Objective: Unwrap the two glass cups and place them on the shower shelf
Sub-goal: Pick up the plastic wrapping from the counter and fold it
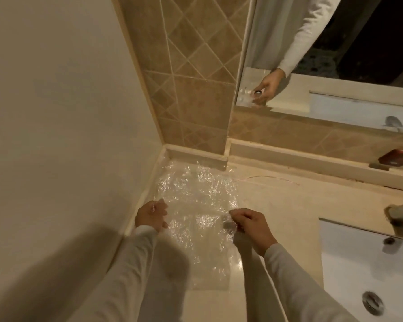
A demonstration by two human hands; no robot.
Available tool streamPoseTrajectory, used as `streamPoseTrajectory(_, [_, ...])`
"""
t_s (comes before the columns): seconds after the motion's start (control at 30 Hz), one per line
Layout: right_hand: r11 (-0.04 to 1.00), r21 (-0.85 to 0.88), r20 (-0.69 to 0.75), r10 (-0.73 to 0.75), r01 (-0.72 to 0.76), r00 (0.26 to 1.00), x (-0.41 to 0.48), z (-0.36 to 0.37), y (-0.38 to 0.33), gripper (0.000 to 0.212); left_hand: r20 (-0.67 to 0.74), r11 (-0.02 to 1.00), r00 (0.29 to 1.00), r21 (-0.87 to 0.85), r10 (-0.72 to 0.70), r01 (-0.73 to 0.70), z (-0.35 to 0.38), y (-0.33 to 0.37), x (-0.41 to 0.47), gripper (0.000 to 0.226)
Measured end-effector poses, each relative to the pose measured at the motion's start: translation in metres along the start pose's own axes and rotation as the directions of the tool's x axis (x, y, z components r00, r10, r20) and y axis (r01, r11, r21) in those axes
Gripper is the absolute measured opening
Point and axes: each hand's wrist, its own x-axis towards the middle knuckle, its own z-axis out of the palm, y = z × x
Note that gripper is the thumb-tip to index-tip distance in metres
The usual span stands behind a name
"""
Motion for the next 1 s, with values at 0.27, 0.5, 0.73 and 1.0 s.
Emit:
streamPoseTrajectory(0.27, [0.998,-0.021,0.354,-0.041,0.052,0.934,-0.039,-0.053,-0.006,0.016,-0.106,0.968,0.994,-0.246,0.025,-0.051,0.018,0.046,-0.038,0.014])
streamPoseTrajectory(0.5, [0.973,0.143,0.088,-0.194,0.181,0.977,-0.079,-0.091,0.004,0.006,-0.110,0.959,0.974,-0.179,0.200,-0.218,0.027,0.073,-0.069,0.016])
streamPoseTrajectory(0.73, [0.983,0.047,0.270,-0.186,0.180,0.945,-0.115,-0.130,0.005,0.017,-0.095,0.905,0.923,-0.182,0.373,-0.384,0.043,0.078,-0.093,0.021])
streamPoseTrajectory(1.0, [0.926,0.316,0.115,-0.254,0.207,0.960,-0.091,-0.126,-0.040,0.015,0.109,0.914,0.914,-0.164,0.391,-0.371,0.050,0.073,-0.124,0.025])
